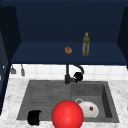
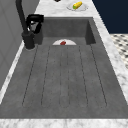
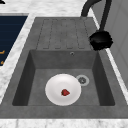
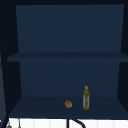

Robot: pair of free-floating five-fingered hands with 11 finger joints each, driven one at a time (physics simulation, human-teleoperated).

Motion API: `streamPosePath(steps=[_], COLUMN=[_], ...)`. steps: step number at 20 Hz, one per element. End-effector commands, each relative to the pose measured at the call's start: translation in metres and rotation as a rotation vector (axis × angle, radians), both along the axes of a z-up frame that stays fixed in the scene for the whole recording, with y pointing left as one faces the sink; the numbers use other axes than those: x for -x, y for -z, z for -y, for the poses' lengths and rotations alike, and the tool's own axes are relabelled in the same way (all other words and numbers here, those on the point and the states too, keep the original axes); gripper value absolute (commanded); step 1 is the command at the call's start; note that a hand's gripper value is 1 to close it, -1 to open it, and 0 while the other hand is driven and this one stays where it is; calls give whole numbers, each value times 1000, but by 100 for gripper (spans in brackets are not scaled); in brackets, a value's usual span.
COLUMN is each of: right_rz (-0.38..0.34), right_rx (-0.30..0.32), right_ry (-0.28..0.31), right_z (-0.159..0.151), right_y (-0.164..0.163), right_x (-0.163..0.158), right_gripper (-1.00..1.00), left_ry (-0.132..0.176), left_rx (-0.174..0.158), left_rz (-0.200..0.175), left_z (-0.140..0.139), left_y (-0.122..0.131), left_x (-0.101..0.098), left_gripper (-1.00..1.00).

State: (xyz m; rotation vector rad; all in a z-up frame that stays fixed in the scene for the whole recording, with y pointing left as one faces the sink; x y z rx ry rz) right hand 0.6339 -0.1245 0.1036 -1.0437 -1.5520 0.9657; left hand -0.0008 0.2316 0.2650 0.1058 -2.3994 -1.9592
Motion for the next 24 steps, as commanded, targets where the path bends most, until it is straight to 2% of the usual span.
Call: streamPosePath(steps=[1,2,4,6,7,10,13,17,24], right_rz=[20,35,70,59,59,89,76,-17,-132], right_rx=[-69,-65,0,22,26,21,6,15,24], right_ry=[33,25,-5,1,2,3,-7,-9,-15], right_z=[13,15,8,7,8,16,31,46,72], right_y=[19,17,12,5,4,2,-3,-4,-8], right_x=[13,12,5,-2,-6,-1,11,28,58], right_gripper=[100,100,100,100,-100,-100,-100,-100,-100], left_ry=[0,0,0,0,0,0,0,0,0], left_rx=[0,0,0,0,0,0,0,0,0], left_rz=[0,0,0,0,0,0,0,0,0], left_z=[0,0,0,0,0,0,0,0,0], left_y=[0,0,0,0,0,0,0,0,0], left_x=[0,0,0,0,0,0,0,0,0], left_gripper=[0,0,0,0,0,0,0,0,0])
